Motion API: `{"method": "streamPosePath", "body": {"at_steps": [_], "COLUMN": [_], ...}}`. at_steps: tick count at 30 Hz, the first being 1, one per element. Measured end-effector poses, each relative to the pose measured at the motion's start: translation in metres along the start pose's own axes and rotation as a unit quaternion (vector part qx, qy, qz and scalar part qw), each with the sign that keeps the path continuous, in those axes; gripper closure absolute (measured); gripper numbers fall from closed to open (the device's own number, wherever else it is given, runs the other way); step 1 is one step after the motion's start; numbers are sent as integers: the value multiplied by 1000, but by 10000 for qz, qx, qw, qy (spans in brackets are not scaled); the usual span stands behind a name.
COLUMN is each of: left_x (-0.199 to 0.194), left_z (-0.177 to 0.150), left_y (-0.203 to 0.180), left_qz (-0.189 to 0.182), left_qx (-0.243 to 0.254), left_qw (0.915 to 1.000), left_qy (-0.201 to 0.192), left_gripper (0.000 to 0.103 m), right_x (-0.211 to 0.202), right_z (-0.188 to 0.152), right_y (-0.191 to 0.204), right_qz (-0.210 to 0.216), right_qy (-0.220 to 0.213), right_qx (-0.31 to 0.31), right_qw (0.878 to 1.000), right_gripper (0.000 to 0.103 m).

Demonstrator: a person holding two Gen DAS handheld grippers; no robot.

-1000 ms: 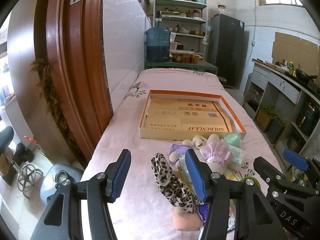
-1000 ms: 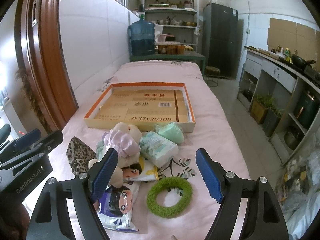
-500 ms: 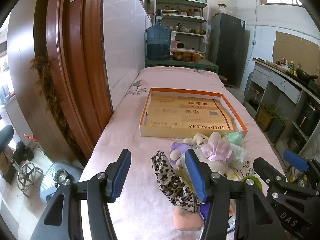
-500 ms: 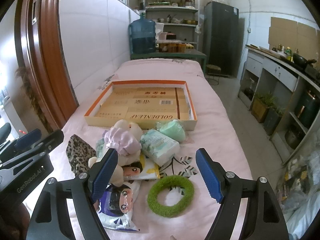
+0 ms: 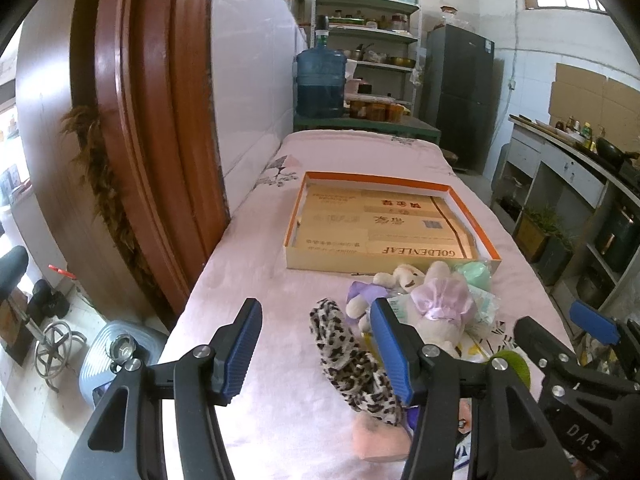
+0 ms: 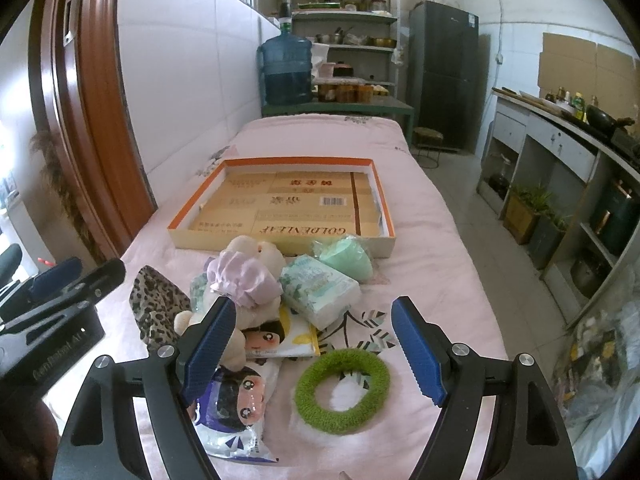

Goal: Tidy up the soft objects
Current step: 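Grasp the leopard scrunchie with the left gripper while the right grasps the green ring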

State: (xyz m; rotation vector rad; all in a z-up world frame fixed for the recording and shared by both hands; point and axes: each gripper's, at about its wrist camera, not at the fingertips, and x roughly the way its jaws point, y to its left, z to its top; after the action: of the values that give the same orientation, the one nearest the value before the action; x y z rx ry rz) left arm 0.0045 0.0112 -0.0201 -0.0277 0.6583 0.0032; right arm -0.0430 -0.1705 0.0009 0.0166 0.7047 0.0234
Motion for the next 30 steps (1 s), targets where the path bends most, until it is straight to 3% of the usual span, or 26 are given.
{"method": "streamPosePath", "body": {"at_steps": [10,17,23,26,28,30], "left_x": [11,29,47,55,63,69], "left_z": [-5,-16,-23,-26,-29,-33], "left_y": [29,14,9,9,7,7], "left_qz": [-202,-513,-542,-520,-476,-538], "left_qx": [-503,-448,-502,-460,-351,-344], "left_qw": [9985,9969,9954,9954,9951,9942], "left_qy": [118,393,606,657,787,863], "left_gripper": [46,46,46,60,79,85], "right_x": [14,19,24,29,32,34], "right_z": [-18,-28,-37,-44,-48,-51], "right_y": [-20,-28,-34,-36,-37,-39], "right_qz": [-28,30,156,247,243,245], "right_qy": [194,273,349,473,548,598], "right_qx": [226,280,312,340,334,343], "right_qw": [9996,9992,9988,9980,9976,9973], "right_gripper": [22,22,22,22,22,22]}}
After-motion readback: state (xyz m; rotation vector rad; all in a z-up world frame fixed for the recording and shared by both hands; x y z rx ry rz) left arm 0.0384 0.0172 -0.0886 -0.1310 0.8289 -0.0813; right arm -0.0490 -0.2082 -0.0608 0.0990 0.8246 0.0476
